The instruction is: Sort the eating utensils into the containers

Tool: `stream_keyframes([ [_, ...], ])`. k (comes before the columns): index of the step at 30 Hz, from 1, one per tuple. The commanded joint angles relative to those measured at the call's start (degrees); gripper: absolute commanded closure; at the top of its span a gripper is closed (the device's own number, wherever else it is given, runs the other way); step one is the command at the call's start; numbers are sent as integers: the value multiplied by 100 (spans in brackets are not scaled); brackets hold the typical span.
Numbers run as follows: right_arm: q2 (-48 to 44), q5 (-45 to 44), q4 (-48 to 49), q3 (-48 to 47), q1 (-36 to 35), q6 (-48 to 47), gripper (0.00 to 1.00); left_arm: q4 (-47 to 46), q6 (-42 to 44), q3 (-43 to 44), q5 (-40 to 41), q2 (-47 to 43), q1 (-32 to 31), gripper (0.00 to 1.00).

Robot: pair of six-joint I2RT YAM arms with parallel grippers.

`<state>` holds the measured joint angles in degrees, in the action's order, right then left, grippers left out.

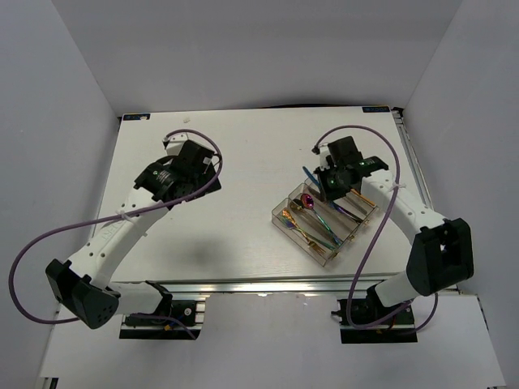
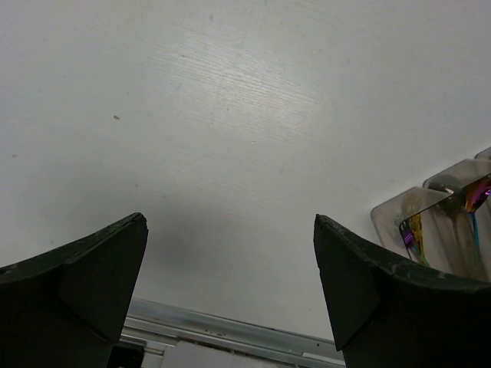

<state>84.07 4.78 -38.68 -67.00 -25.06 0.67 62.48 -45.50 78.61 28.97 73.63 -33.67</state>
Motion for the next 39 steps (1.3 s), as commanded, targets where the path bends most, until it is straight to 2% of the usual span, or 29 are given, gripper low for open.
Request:
stream_keyframes([
  [1, 4, -740, 192, -191, 325, -830, 100, -78, 207, -214, -198, -331, -17, 2],
  [7, 135, -846, 167, -252, 756, -1138, 100, -139, 269, -933, -444, -638, -17, 2],
  [10, 206, -488, 115, -138, 1054, -1305, 100, -262, 287, -1276, -663, -735, -17, 2],
  [12, 206, -47, 176, 11, 1126, -1358, 100, -315, 304, -1383, -761, -744, -25, 2],
  [22, 223, 173, 440, 337, 1152, -1543, 100, -456, 489, -1550, -920, -551, -17, 2],
  [25, 355, 120, 361, 276, 1152, -1508, 95, -509, 498, -1577, -955, -542, -17, 2],
  [29, 382, -29, 370, 267, 1161, -1473, 73, -579, 542, -1568, -999, -507, -17, 2],
  [30, 373, -47, 387, 275, 1161, -1473, 70, -579, 568, -1542, -999, -481, -17, 2],
  [34, 399, -143, 422, 311, 1152, -1429, 66, -605, 603, -1471, -990, -402, -17, 2],
  [37, 382, -345, 309, 188, 1161, -1316, 57, -623, 638, -1436, -981, -375, -17, 2],
  [39, 268, -756, 273, -14, 1161, -1253, 55, -597, 665, -1392, -955, -358, -17, 2],
])
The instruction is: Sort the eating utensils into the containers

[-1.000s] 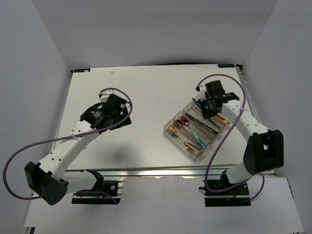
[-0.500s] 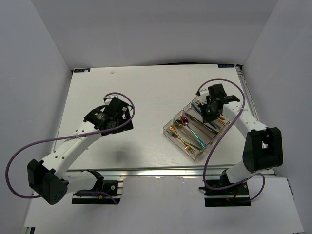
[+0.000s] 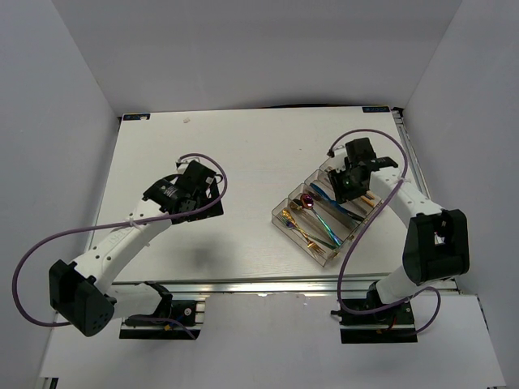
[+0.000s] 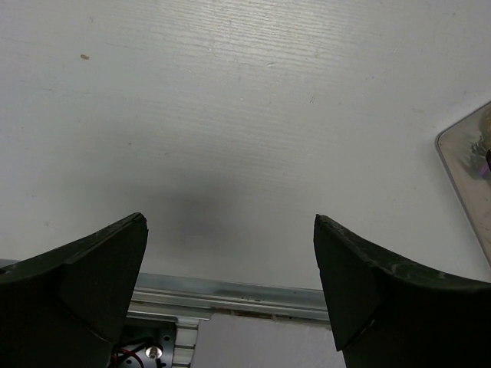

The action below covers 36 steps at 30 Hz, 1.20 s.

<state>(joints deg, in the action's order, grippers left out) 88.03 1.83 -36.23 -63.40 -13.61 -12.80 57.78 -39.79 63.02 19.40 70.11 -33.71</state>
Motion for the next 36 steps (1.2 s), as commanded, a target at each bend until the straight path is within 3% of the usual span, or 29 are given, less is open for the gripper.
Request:
stream_keyframes([
  [1, -145, -716, -85, -497, 7, 180, 53, -127, 94, 184, 11, 12, -12, 2],
  [2, -163, -736, -217, -664, 16, 251, 48, -118, 120, 245, 46, 38, -12, 2],
  [3, -181, -745, -340, -1039, 16, 338, 36, -100, 147, 298, 81, 56, -12, 2],
  [4, -207, -780, -637, -1261, 7, 496, 14, -74, 173, 368, 134, 82, -12, 2],
  [5, -285, -780, -753, -1498, 7, 837, 11, -30, 217, 464, 230, 117, -12, 2],
  [10, -988, -930, -1140, -2448, 7, 2051, 11, 347, 402, 1597, 1389, 512, 23, 2],
  [15, -2227, -930, -1561, -2406, 16, 3229, 11, 253, 621, 2530, 2628, 496, 32, 2],
  [18, -3088, -929, -1720, -2134, 16, 3292, 11, -98, 727, 2619, 3148, 75, 32, 2],
  [22, -4361, -1088, -1826, -1791, 16, 2969, 11, -890, 666, 1420, 3438, -996, 32, 2],
  [26, -4935, -1097, -2291, -1282, 16, 2608, 11, -1400, 429, 186, 3492, -2497, 32, 2],
  [29, -5102, -1316, -2713, -1140, 7, 2458, 11, -1428, 551, -350, 3282, -2984, 32, 2],
  [36, -5243, -1431, -2688, -1122, 16, 2343, 11, -812, 490, -300, 3299, -2687, 32, 2],
])
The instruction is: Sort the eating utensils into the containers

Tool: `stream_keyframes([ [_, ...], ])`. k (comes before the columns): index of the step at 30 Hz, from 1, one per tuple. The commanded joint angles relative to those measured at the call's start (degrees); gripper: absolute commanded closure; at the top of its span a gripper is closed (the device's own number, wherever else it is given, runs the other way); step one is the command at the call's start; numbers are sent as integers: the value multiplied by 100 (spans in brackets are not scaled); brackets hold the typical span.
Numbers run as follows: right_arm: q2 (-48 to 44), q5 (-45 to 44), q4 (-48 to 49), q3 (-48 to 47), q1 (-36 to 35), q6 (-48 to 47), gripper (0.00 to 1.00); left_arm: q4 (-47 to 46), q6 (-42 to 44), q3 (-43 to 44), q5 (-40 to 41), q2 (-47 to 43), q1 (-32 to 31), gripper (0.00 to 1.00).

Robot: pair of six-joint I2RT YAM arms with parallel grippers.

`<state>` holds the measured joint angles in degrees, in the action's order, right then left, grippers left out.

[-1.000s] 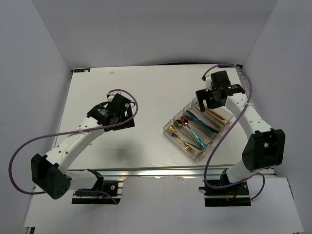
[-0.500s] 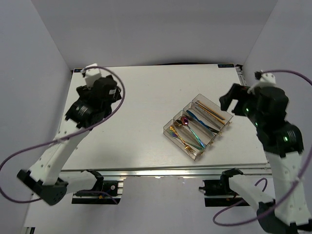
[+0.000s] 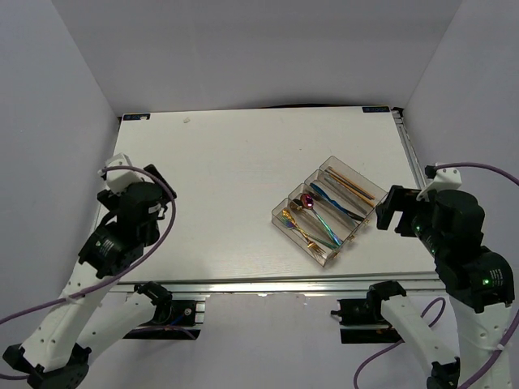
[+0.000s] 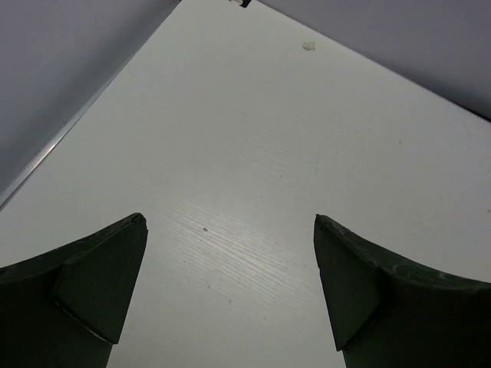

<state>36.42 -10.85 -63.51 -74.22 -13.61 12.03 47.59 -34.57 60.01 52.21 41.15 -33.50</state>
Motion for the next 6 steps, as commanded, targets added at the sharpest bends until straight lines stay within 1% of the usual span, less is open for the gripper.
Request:
stream_keyframes([
  [1, -83, -145, 49, -6, 16, -140, 11, 189, -6, 11, -17, 244, 10, 2],
  [6, -22, -22, 224, 126, 16, -131, 10, 48, 134, 90, -79, 394, 10, 2],
])
